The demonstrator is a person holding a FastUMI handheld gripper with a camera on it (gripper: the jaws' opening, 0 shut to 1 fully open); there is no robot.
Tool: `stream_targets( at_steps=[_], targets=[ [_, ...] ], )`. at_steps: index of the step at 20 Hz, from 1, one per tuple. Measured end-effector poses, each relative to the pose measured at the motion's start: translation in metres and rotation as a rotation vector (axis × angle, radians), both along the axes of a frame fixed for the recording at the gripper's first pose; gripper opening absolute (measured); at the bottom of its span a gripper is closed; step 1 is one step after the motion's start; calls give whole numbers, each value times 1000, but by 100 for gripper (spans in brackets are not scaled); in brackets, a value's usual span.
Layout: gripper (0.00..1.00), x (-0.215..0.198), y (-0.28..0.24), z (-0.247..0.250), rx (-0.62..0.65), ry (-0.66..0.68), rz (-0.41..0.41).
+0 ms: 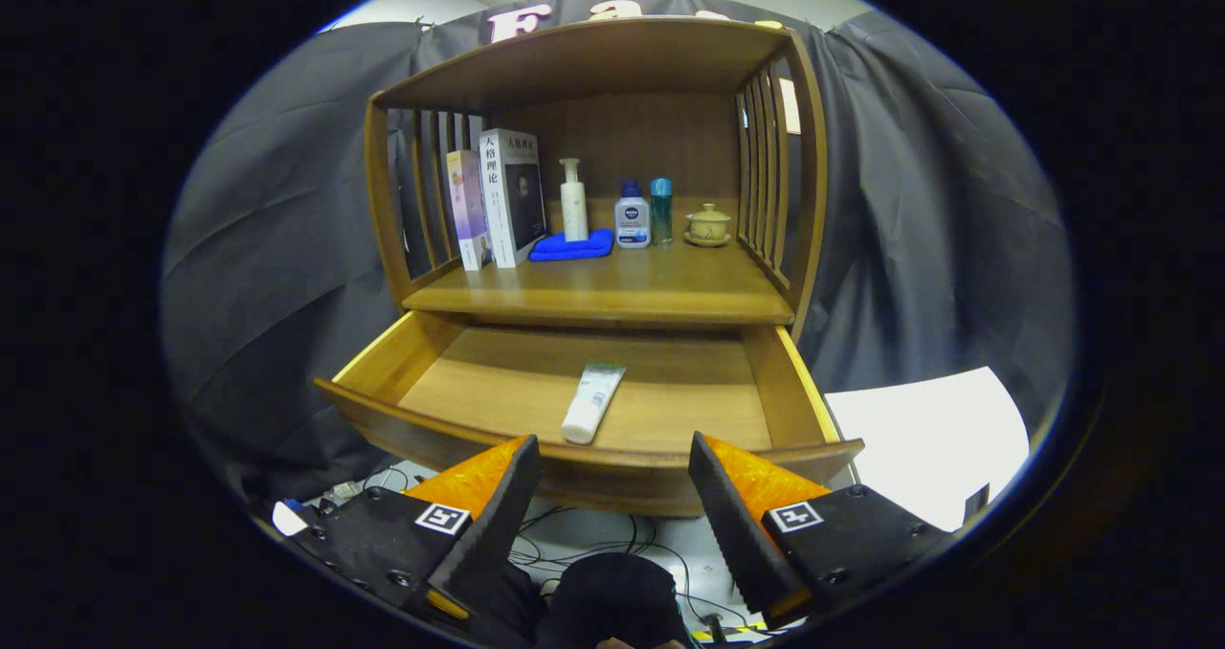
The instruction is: Pull open the drawer, take out the items inside it, and place them on the countertop above the cabinet.
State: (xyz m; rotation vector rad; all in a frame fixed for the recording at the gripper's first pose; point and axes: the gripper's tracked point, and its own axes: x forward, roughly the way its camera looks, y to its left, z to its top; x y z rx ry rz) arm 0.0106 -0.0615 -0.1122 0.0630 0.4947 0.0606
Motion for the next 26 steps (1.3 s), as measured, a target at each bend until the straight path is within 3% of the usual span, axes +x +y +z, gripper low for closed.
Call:
stream_targets(
  at_steps=[5,8,14,19,26],
  targets=[
    [98,58,26,-21,42,185,56],
    [98,90,39,-47,4,305,97],
    [98,138,47,-69,-59,421,86],
    [98,146,64,-101,-41,596,127],
    [97,146,55,-135,-36,736,92]
  ],
)
